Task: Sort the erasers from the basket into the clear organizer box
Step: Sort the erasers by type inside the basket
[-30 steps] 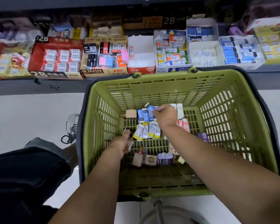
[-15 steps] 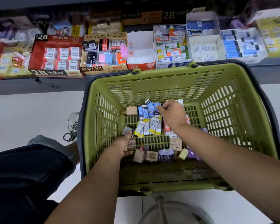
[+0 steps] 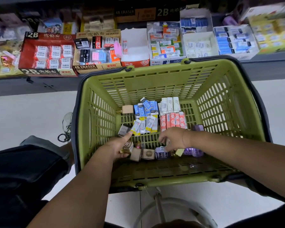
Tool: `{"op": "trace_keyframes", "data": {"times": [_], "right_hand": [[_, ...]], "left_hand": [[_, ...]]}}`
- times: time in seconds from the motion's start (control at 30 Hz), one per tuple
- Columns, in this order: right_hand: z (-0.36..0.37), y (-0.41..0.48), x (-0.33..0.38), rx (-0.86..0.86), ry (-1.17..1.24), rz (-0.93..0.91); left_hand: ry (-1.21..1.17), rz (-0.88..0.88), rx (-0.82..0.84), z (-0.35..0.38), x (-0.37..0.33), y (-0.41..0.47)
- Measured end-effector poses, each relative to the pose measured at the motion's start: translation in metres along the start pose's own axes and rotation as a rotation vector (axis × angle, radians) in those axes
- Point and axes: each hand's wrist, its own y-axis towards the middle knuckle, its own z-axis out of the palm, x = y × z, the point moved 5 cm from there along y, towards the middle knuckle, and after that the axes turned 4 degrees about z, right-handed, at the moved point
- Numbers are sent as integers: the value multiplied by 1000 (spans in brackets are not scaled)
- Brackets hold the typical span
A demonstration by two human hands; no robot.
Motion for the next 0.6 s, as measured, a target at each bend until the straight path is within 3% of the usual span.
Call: {"op": "trace_keyframes", "data": {"times": [0.1,0.27,0.4,0.5,0.6], "right_hand": [[16,8,7,23,-216,4],[25,10,11,-19,-353,23],[7,6,14,-130,-60,71],[0,0,9,-76,146,167],[5,-4,6,-4,187,270]], "left_hand": [[-66,1,3,-2,-1,-3],[3,14,-40,-3,2,-3],[12,5,-33,-3,5,-1],[-20,-14,-27,-4,6,0],[-13,-37,-12,-2,7,1]]}}
